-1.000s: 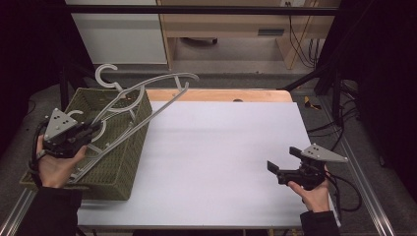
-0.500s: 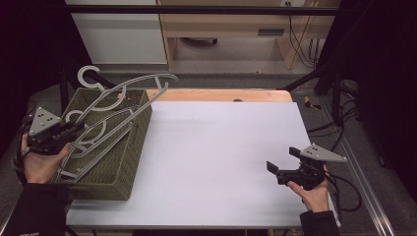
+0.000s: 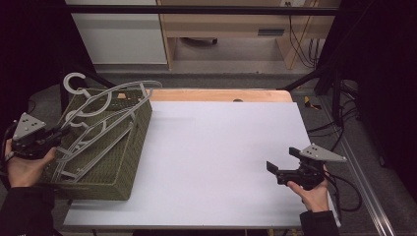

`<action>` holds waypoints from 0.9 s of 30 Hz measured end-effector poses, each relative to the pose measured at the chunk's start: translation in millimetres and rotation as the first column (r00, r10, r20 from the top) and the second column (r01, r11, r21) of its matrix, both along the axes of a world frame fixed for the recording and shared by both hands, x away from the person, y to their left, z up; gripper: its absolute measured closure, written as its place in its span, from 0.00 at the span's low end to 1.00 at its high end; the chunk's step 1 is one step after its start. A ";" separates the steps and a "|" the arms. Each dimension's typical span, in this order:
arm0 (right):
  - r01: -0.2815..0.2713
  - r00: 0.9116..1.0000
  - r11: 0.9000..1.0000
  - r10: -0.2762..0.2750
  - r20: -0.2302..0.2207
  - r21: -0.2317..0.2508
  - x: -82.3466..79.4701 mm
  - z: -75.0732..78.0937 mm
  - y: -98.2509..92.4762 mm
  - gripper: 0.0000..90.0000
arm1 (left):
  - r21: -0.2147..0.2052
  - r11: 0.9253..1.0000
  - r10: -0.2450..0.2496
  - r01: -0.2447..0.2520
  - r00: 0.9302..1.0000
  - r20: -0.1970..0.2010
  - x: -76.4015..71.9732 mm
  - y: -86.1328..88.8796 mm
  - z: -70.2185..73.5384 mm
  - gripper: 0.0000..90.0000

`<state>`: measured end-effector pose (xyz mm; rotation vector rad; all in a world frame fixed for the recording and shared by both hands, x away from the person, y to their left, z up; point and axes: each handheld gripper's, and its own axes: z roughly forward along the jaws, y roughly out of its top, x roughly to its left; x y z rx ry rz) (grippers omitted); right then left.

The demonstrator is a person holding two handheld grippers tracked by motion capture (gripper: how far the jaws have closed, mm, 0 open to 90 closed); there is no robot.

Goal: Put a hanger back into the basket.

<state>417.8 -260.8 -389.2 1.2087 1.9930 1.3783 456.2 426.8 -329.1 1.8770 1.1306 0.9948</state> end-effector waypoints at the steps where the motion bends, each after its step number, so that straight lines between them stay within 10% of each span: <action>1: -0.002 1.000 1.000 0.002 -0.003 -0.001 0.0 0.0 0.0 0.01 | 0.000 1.000 0.005 -0.005 1.000 -0.002 -0.4 2.7 -1.3 0.91; 27: -0.005 1.000 1.000 0.005 -0.013 -0.008 1.4 -2.2 1.2 0.01 | 0.065 0.994 0.090 -0.086 0.995 -0.049 -3.1 38.8 -22.4 0.91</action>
